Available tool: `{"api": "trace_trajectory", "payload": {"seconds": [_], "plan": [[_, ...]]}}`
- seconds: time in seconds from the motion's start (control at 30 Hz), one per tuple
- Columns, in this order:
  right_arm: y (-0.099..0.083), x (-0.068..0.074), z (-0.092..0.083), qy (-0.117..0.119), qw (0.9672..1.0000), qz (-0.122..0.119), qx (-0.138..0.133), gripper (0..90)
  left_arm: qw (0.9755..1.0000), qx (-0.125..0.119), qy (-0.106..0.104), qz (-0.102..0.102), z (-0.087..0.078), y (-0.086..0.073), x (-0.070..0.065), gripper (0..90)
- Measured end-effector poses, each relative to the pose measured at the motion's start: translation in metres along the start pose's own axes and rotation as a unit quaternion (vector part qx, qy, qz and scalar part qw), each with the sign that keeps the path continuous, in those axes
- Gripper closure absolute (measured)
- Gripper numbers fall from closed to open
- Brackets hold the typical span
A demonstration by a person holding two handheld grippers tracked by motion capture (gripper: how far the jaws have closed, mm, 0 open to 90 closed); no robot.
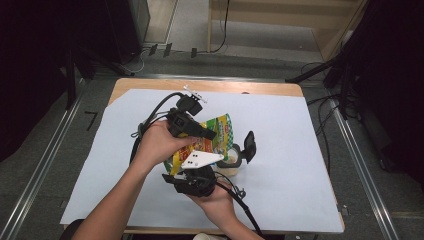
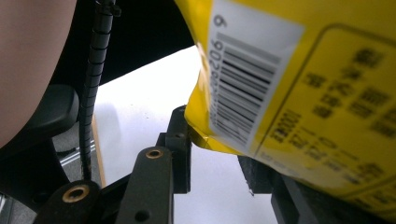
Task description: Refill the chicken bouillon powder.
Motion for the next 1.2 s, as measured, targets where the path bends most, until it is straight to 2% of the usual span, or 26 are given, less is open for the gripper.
{"api": "trace_trajectory", "payload": {"seconds": [0.2, 1.2], "plan": [[-0.001, -0.0015, 0.0006, -0.002, 1.0, -0.004, 0.003, 69.2, 1.0, -0.001, 0.005, 0.0, -0.0006, -0.0005, -0.0011, 80.2], [-0.0003, 0.0004, -0.0004, 0.003, 1.0, 0.001, 0.003, 69.2, 1.0, -0.002, -0.001, -0.009, 0.0, -0.0004, 0.001, 81.1]]}}
Point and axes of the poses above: each handheld gripper's, and its own axes: z roughly forward along the jaws, y roughly out of its top, x roughly to its left, the point moved 4 cm from there along z, roughly forward along the jaws
